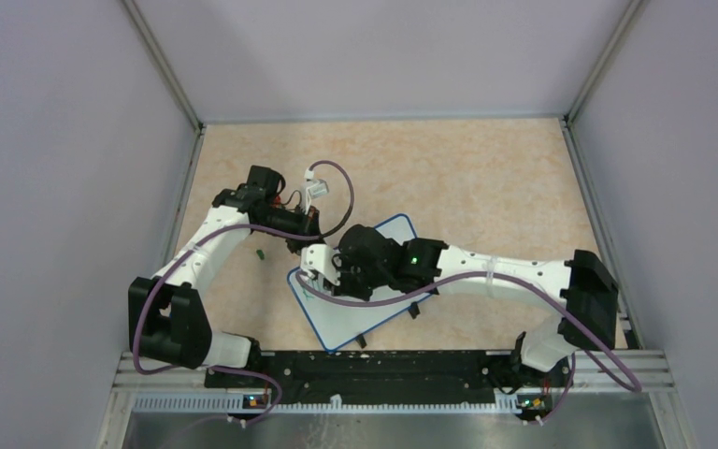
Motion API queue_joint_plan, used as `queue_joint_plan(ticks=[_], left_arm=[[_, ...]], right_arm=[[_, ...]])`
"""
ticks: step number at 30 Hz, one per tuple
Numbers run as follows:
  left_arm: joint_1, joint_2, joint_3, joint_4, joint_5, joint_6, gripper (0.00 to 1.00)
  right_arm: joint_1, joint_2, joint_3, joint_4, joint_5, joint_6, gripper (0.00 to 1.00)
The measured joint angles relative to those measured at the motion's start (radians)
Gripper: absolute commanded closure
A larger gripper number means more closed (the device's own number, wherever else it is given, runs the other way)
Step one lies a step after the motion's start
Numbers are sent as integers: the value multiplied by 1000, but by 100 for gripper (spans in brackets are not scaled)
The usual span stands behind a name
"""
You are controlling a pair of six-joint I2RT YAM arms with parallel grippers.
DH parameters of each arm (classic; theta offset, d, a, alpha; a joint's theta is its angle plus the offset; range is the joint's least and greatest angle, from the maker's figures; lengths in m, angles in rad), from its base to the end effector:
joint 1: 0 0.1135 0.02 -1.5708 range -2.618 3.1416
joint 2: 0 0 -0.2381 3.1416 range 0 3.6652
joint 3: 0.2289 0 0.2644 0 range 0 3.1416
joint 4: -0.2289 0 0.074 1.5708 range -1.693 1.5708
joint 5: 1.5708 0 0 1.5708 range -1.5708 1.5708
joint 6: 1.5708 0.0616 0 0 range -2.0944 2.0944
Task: Write a sentence on the whiteboard
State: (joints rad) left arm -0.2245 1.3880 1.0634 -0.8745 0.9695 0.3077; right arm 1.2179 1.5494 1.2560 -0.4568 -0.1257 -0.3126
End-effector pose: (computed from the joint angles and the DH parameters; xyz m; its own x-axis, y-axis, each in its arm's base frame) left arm 0.2611 -0.1117 0.2210 -0.7391 0.3445 -0.5788 0.6734 0.3992 -0.6222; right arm 0.1233 0.3570 0.2424 0.0718 -0.6877 -0.7224 -0.9885 0.0476 -0.1436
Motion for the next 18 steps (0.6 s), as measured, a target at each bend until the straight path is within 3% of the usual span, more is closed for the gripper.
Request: queue_joint_plan(ticks=[18], left_arm=[[0, 0, 0, 0, 2, -2, 100]], right_arm=[[-48, -20, 29, 4, -3, 29, 100]])
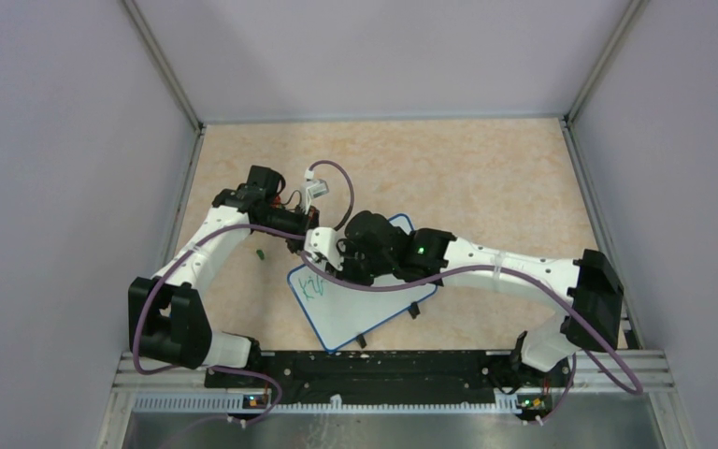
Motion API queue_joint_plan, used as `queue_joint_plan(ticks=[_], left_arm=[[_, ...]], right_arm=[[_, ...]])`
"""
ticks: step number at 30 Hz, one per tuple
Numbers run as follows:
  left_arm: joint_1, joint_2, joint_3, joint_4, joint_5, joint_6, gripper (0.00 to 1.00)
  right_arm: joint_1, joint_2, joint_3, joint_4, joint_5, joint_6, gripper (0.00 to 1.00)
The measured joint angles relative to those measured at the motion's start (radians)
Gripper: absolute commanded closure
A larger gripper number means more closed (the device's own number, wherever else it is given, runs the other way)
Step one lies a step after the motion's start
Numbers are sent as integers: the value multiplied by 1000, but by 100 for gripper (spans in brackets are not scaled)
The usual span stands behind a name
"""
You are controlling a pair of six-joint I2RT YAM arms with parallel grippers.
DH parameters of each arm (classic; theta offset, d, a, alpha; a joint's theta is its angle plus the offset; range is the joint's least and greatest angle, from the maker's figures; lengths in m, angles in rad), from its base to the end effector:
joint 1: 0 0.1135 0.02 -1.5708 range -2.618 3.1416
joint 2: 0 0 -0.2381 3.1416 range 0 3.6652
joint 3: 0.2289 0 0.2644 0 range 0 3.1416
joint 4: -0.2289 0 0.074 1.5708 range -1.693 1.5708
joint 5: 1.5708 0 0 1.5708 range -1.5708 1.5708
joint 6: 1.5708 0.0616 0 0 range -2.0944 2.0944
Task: Write a sentence on the whiteboard
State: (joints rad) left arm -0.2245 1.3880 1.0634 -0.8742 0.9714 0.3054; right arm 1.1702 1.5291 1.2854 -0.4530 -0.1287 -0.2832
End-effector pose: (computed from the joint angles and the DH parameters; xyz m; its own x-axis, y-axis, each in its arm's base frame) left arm 0.2611 -0.1118 0.2211 -0.7405 0.3431 -0.5779 0.6719 0.3984 -0.6243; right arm 0.1402 0.3512 0.2608 0.0256 -0.6501 -0.7594 -0.9836 0.1192 -0.1352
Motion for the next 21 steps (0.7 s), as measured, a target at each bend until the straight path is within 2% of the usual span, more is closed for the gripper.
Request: queue_joint_plan(ticks=[21], left_arm=[[0, 0, 0, 0, 3, -1, 100]], right_arm=[[-1, 4, 13, 4, 5, -1, 100]])
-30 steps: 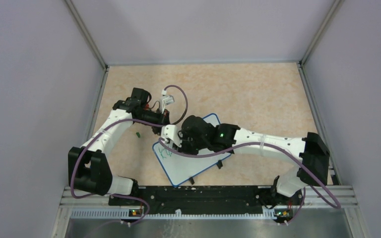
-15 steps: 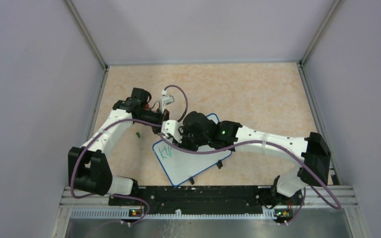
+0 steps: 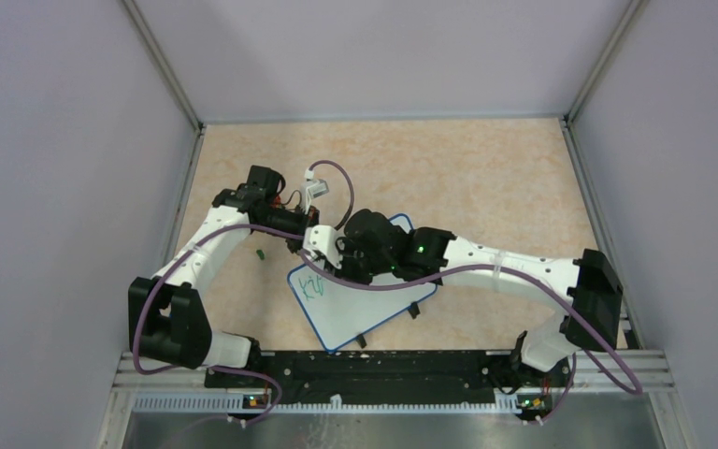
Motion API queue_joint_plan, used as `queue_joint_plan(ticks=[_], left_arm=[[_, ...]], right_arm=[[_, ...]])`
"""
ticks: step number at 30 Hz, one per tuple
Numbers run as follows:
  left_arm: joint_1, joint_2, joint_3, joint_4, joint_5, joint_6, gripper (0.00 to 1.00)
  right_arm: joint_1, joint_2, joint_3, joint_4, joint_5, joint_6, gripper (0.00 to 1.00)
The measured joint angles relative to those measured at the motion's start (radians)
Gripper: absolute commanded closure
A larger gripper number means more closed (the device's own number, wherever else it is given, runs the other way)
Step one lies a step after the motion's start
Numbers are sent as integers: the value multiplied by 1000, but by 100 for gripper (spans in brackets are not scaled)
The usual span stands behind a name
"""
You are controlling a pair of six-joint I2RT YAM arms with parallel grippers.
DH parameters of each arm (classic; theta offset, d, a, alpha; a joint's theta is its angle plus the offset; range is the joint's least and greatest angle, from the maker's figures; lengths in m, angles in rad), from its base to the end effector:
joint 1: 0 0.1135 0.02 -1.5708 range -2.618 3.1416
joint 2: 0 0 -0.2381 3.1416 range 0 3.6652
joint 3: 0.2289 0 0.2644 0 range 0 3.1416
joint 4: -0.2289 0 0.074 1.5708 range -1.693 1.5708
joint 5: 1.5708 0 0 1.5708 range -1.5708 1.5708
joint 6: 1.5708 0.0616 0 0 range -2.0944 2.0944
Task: Write a sentence on the whiteboard
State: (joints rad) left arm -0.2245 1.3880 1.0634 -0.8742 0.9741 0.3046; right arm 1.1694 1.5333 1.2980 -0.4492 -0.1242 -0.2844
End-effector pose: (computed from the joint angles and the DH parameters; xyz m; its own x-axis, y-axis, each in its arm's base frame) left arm 0.2610 -0.1119 0.2212 -0.7410 0.3421 -0.5779 0.6714 0.3965 -0.6261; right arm 0.1415 0.3529 0.2643 0.0297 -0.6426 -0.7656 -0.9820 0.1240 -0.1422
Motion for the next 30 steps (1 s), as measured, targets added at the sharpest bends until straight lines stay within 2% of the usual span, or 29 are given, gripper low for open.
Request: queue_joint_plan(ticks=[30], left_arm=[[0, 2, 0, 2, -2, -1, 100]], right_arm=[[-1, -29, -68, -24, -38, -4, 100]])
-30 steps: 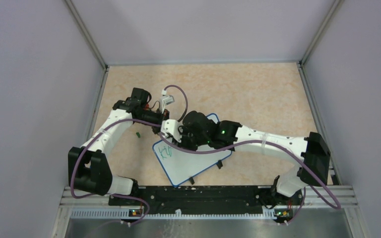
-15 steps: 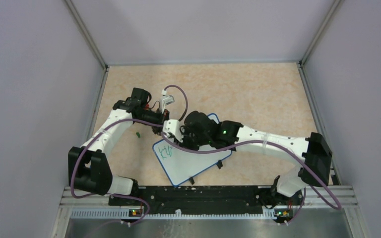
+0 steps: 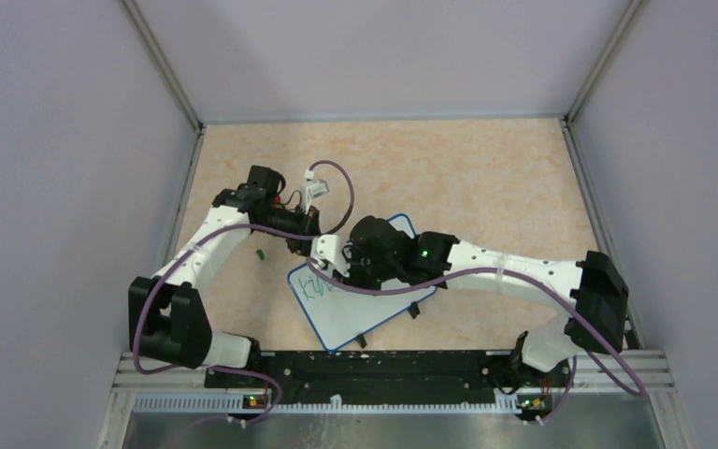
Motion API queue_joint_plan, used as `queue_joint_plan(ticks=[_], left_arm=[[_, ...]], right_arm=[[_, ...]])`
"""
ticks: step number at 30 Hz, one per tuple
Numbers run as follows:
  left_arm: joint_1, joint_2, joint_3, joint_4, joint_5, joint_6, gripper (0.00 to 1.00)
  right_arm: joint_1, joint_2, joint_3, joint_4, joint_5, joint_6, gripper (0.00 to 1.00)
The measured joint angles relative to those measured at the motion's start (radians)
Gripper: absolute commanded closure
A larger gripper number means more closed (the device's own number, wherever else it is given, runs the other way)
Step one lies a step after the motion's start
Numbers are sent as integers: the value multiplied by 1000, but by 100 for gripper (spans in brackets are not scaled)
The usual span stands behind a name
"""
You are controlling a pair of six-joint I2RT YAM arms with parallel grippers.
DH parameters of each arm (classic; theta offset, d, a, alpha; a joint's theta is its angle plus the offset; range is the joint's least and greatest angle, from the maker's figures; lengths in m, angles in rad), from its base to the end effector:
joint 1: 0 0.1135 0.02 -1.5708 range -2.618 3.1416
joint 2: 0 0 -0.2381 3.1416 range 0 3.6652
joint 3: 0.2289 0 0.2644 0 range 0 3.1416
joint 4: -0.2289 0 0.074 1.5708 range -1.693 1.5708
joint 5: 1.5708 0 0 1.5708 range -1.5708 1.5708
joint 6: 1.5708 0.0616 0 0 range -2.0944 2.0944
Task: Write a sentence on the whiteboard
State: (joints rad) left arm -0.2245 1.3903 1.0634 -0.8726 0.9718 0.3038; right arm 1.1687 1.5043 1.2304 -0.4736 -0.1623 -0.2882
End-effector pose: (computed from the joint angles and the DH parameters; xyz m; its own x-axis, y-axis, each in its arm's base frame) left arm 0.2615 -0.1119 0.2205 -0.7419 0.3424 -0.5764 0.6703 0.3988 -0.6258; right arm 0.1345 0.3418 0.2475 0.0162 -0.6786 -0.7344 -0.9908 0.0879 -0.1031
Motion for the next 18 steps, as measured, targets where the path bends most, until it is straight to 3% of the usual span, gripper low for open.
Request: queue_joint_plan(ticks=[18], left_arm=[[0, 0, 0, 0, 0, 0, 100]], right_arm=[[-27, -62, 0, -13, -11, 21, 100]])
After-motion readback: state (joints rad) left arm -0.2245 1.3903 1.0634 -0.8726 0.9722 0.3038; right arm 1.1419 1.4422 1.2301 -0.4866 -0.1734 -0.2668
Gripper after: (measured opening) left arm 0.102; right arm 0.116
